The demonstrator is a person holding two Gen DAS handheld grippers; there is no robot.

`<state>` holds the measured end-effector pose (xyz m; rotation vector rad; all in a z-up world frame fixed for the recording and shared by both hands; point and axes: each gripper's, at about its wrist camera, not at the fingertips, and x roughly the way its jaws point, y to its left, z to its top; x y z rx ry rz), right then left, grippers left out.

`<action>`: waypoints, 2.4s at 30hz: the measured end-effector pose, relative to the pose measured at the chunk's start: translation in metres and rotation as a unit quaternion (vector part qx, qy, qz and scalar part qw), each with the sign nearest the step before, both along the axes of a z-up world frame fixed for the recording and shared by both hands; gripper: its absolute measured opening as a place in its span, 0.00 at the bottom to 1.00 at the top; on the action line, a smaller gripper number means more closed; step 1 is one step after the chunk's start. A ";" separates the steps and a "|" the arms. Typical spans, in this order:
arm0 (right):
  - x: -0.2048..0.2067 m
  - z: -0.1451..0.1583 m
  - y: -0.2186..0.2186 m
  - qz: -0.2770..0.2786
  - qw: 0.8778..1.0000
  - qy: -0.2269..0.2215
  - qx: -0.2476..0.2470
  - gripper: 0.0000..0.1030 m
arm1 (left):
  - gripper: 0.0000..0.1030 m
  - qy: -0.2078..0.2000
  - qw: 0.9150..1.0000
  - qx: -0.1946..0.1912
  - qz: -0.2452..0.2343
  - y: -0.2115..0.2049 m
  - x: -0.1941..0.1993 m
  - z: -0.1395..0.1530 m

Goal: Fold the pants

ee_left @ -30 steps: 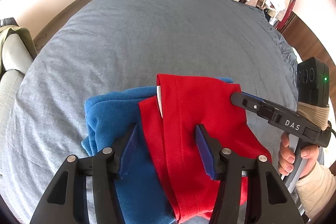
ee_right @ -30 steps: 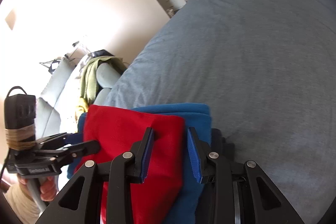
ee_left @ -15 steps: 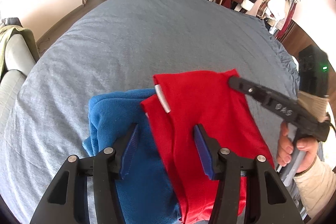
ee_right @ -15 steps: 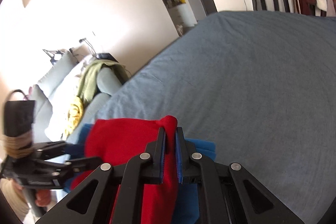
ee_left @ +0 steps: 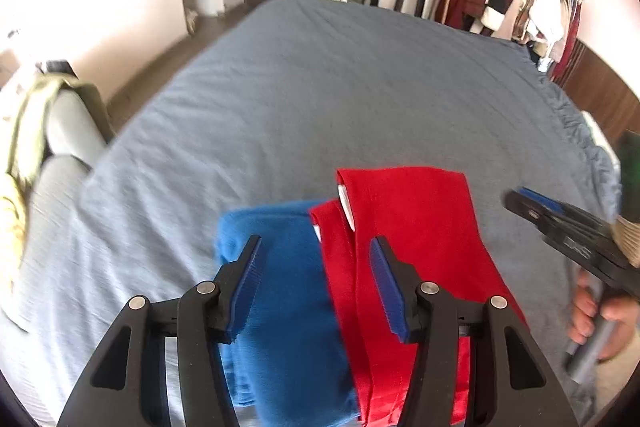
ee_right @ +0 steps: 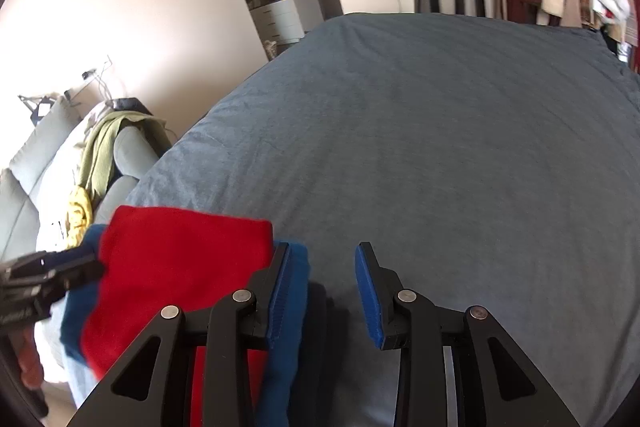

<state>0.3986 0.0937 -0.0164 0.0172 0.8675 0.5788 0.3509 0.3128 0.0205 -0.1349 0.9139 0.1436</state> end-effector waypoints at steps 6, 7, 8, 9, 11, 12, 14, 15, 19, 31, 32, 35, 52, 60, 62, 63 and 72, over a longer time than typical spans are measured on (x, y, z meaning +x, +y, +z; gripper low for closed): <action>-0.043 0.017 -0.021 0.016 1.000 -0.007 -0.005 0.33 | 0.55 -0.038 0.999 0.037 -0.008 -0.024 -0.022 0.024; -0.051 0.020 -0.023 0.019 1.000 -0.011 -0.006 0.33 | 0.57 -0.046 0.998 0.041 -0.011 -0.029 -0.029 0.028; -0.059 0.024 -0.027 0.022 1.000 -0.014 -0.006 0.34 | 0.58 -0.053 0.998 0.044 -0.013 -0.034 -0.035 0.033; -0.066 0.028 -0.031 0.022 1.000 -0.016 -0.005 0.40 | 0.61 -0.059 0.997 0.046 -0.016 -0.040 -0.040 0.037; -0.078 0.039 -0.037 0.020 0.999 -0.027 -0.001 0.48 | 0.64 -0.071 0.996 0.048 -0.026 -0.053 -0.056 0.044; -0.085 0.045 -0.042 0.018 0.999 -0.037 0.000 0.52 | 0.66 -0.073 0.996 0.053 -0.028 -0.060 -0.062 0.047; -0.099 0.056 -0.051 0.015 0.998 -0.055 -0.003 0.58 | 0.70 -0.076 0.995 0.062 -0.036 -0.073 -0.074 0.050; -0.105 0.060 -0.055 0.014 0.998 -0.061 -0.005 0.62 | 0.73 -0.077 0.994 0.068 -0.039 -0.080 -0.080 0.051; -0.128 0.073 -0.074 0.014 0.997 -0.071 -0.007 0.69 | 0.76 -0.080 0.993 0.075 -0.046 -0.108 -0.112 0.051; -0.206 0.073 -0.149 -0.036 0.995 -0.086 -0.020 0.79 | 0.88 -0.104 0.992 0.062 -0.039 -0.178 -0.182 0.043; -0.211 0.072 -0.155 -0.041 0.995 -0.086 -0.021 0.80 | 0.89 -0.109 0.991 0.064 -0.037 -0.183 -0.187 0.042; -0.223 0.066 -0.174 -0.053 0.994 -0.090 -0.021 0.82 | 0.92 -0.129 0.988 0.075 -0.035 -0.199 -0.200 0.034; -0.286 -0.003 -0.237 -0.079 0.986 -0.149 -0.002 0.85 | 0.97 -0.175 0.983 0.062 0.008 -0.236 -0.270 -0.034; -0.322 0.002 -0.253 -0.095 0.984 -0.150 0.018 0.85 | 1.00 -0.177 0.983 0.058 -0.001 -0.250 -0.304 -0.017; -0.333 0.005 -0.255 -0.099 0.983 -0.152 0.013 0.85 | 1.00 -0.174 0.983 0.052 -0.006 -0.254 -0.309 -0.016; -0.336 0.006 -0.255 -0.100 0.983 -0.153 0.012 0.85 | 1.00 -0.174 0.984 0.048 -0.010 -0.256 -0.312 -0.016; -0.382 0.024 -0.278 -0.123 0.974 -0.188 -0.004 0.85 | 1.00 -0.197 0.978 0.070 -0.027 -0.292 -0.353 -0.004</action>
